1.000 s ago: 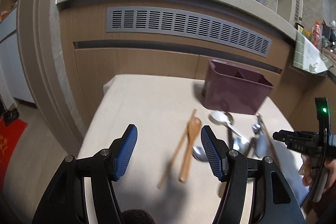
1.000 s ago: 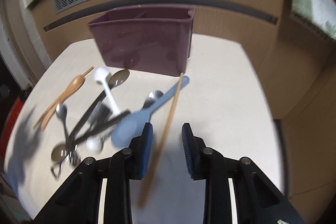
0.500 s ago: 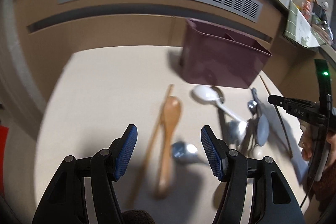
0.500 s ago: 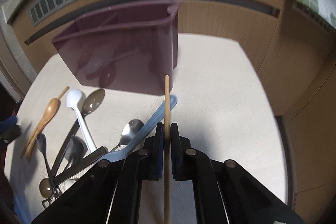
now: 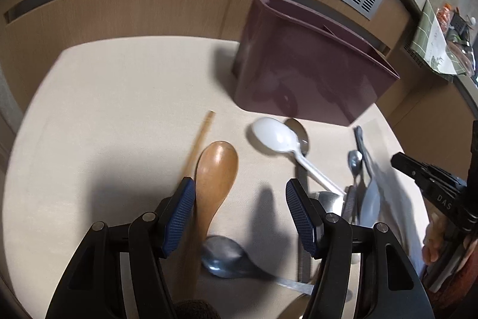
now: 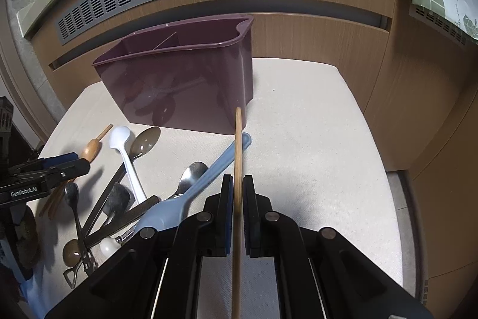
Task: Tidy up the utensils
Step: 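Grasp the wooden spoon with the left tool while the right tool holds the chopstick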
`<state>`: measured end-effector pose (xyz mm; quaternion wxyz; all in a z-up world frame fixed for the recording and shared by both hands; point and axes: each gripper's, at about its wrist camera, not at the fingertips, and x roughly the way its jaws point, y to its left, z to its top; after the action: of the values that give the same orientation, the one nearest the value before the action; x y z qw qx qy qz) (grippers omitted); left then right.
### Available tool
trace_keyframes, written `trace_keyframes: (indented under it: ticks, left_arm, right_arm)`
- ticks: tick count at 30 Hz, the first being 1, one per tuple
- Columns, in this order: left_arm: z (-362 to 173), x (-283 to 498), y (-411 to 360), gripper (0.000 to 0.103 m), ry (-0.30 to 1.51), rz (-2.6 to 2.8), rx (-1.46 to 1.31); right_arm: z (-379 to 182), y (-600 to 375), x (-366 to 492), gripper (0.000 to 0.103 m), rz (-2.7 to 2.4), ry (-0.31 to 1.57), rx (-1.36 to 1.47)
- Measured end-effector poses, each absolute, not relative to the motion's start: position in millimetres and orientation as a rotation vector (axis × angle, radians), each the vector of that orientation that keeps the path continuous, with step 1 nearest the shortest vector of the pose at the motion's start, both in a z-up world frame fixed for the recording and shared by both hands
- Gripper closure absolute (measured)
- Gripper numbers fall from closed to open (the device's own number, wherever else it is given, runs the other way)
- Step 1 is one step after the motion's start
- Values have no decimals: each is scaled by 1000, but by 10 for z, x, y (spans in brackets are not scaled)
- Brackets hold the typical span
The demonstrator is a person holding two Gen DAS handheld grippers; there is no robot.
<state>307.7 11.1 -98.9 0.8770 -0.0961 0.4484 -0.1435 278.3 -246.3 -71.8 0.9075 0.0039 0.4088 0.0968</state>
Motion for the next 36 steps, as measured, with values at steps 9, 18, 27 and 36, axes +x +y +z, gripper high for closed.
trace_keyframes:
  ticks: [9, 18, 27, 36]
  left_arm:
    - [-1037, 3123, 28, 40, 928, -311, -140]
    - [-1064, 3092, -108, 40, 929, -325, 33]
    - [-1063, 3104, -78, 40, 935, -333, 8]
    - [-1056, 3107, -112, 40, 944, -342, 48]
  right_arm:
    - [-706, -2430, 2733, 98, 201, 828, -2]
    - [-803, -2398, 2807, 96, 283, 912, -9]
    - [-967, -2296, 3057, 91, 186, 943, -140]
    - [-1004, -2317, 3212, 98, 277, 979, -38]
